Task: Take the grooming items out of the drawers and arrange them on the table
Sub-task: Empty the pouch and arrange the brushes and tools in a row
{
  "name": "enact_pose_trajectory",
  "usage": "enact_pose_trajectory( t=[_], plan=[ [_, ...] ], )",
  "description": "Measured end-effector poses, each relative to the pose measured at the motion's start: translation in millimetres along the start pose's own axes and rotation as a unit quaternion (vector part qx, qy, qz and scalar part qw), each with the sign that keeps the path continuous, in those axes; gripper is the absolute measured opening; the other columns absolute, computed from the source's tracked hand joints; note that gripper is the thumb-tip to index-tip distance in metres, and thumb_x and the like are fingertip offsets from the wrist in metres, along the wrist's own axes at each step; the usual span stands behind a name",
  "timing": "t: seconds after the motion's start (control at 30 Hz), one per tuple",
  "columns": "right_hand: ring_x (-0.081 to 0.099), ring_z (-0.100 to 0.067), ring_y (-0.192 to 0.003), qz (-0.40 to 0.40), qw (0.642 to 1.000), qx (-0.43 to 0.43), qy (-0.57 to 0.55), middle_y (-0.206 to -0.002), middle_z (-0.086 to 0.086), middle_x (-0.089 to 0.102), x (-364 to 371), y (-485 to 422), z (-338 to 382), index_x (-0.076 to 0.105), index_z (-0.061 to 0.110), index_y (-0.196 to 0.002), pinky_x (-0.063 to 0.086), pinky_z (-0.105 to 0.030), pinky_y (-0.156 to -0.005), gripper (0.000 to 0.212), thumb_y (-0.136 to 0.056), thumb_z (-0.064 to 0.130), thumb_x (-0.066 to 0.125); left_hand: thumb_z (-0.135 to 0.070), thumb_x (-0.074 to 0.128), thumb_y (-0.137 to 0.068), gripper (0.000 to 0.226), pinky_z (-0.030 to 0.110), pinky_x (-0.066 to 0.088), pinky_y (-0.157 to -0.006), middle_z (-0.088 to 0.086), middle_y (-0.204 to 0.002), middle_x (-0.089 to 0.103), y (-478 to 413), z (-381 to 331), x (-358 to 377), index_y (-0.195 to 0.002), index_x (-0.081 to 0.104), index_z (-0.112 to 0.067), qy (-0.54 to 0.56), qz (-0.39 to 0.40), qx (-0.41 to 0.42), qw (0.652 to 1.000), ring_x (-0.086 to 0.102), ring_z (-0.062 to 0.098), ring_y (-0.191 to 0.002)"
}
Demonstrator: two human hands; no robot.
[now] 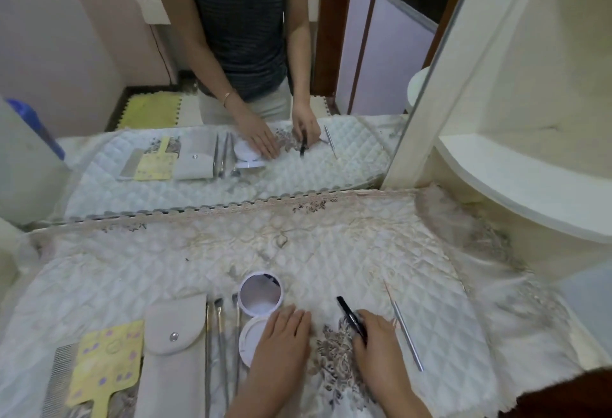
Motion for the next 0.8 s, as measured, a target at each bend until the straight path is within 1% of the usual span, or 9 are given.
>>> enact_pose_trajectory(
  t=[0.1, 0.17, 0.27, 0.37, 0.47, 0.53, 0.63, 0.7, 0.8],
  plan=[
    [0.051, -0.017, -0.088, 0.025, 0.999, -0.015, -0.036, -0.089, 0.004, 0.053, 18.4, -2.0, 21.2, 0.051, 0.027, -0.099, 0.041, -0.021, -0.068, 0.018, -0.088, 0.013, 0.050, -0.036, 0.055, -0.054, 0.041, 0.028, 0.051, -0.083, -0.010, -0.083, 0.073, 0.1, 7.1, -6.8, -0.089, 0.072, -0.020, 0.013, -0.016, 0.001, 1.000, 0.070, 0.010, -0.081],
    [0.050, -0.012, -0.084, 0.034, 0.997, -0.029, -0.066, -0.090, 0.007, 0.053, 27.9, -1.1, 35.5, 0.053, 0.028, -0.103, 0.042, -0.015, -0.068, 0.019, -0.088, 0.016, 0.051, -0.041, 0.060, -0.045, 0.059, 0.025, 0.056, -0.075, -0.014, -0.084, 0.071, 2.9, 9.5, -6.4, -0.101, 0.058, -0.024, 0.039, 0.003, -0.013, 0.999, 0.067, 0.008, -0.085],
    [0.039, -0.005, -0.087, 0.043, 0.995, -0.055, -0.070, -0.096, 0.009, 0.045, 37.8, 0.1, 46.6, 0.051, 0.021, -0.116, 0.031, -0.013, -0.068, 0.028, -0.088, 0.017, 0.052, -0.044, 0.058, -0.049, 0.063, 0.026, 0.049, -0.087, -0.014, -0.088, 0.070, 3.9, 14.1, -5.9, -0.106, 0.046, -0.022, 0.054, 0.000, -0.037, 0.998, 0.053, 0.009, -0.098],
    [0.043, -0.006, -0.090, 0.053, 0.993, -0.064, -0.087, -0.096, 0.008, 0.045, 40.8, 0.2, 47.0, 0.052, 0.019, -0.119, 0.035, -0.016, -0.080, 0.032, -0.087, 0.018, 0.055, -0.043, 0.050, -0.057, 0.055, 0.034, 0.032, -0.095, -0.013, -0.090, 0.071, 3.2, 15.5, -7.5, -0.106, 0.046, -0.021, 0.032, -0.013, -0.036, 0.999, 0.057, 0.012, -0.099],
    [0.053, -0.011, -0.097, 0.052, 0.993, -0.053, -0.092, -0.098, 0.009, 0.046, 31.3, 0.4, 37.9, 0.053, 0.018, -0.119, 0.043, -0.023, -0.091, 0.030, -0.089, 0.020, 0.056, -0.045, 0.046, -0.060, 0.053, 0.027, 0.043, -0.092, -0.012, -0.094, 0.071, 4.3, 13.7, -8.6, -0.107, 0.047, -0.020, 0.038, -0.006, -0.030, 0.999, 0.068, 0.013, -0.094],
    [0.055, -0.013, -0.096, -0.004, 0.996, -0.017, -0.088, -0.097, 0.006, 0.049, 10.8, -1.8, 19.2, 0.057, 0.014, -0.115, 0.046, -0.026, -0.090, 0.026, -0.090, 0.018, 0.054, -0.044, 0.039, -0.063, 0.054, 0.028, 0.055, -0.082, -0.009, -0.100, 0.071, 3.9, 11.1, -8.9, -0.109, 0.055, -0.020, 0.048, 0.005, -0.030, 0.998, 0.068, 0.015, -0.096],
    [0.052, -0.016, -0.087, -0.084, 0.993, 0.052, -0.065, -0.094, 0.000, 0.050, -21.9, -1.9, -22.0, 0.059, 0.010, -0.109, 0.042, -0.024, -0.079, 0.021, -0.089, 0.014, 0.053, -0.047, 0.040, -0.064, 0.056, 0.028, 0.057, -0.076, -0.008, -0.104, 0.070, -0.9, 1.0, -7.5, -0.107, 0.064, -0.021, 0.043, 0.013, -0.012, 0.999, 0.067, 0.016, -0.097],
    [0.051, -0.017, -0.089, -0.084, 0.994, 0.072, -0.022, -0.093, 0.000, 0.047, -31.4, -1.1, -40.2, 0.056, 0.010, -0.110, 0.035, -0.022, -0.075, 0.022, -0.090, 0.017, 0.053, -0.047, 0.040, -0.063, 0.054, 0.025, 0.057, -0.076, -0.011, -0.103, 0.069, -4.6, -6.8, -5.1, -0.104, 0.066, -0.024, 0.047, 0.028, -0.008, 0.998, 0.066, 0.012, -0.096],
    [0.050, -0.018, -0.095, -0.037, 0.996, 0.065, 0.041, -0.097, 0.000, 0.051, -23.9, 0.0, -43.6, 0.050, 0.015, -0.113, 0.034, -0.021, -0.072, 0.022, -0.093, 0.022, 0.046, -0.041, 0.036, -0.063, 0.048, 0.021, 0.056, -0.075, -0.012, -0.099, 0.071, -6.5, -12.1, -3.3, -0.091, 0.073, -0.027, 0.051, 0.044, -0.013, 0.998, 0.067, 0.009, -0.091]
  ],
)
Point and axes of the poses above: each hand's wrist, its own y-axis away from the middle knuckle, its own x-axis out of the palm, z = x × y, the point moved 7 cm from there along -y, towards the middle knuckle
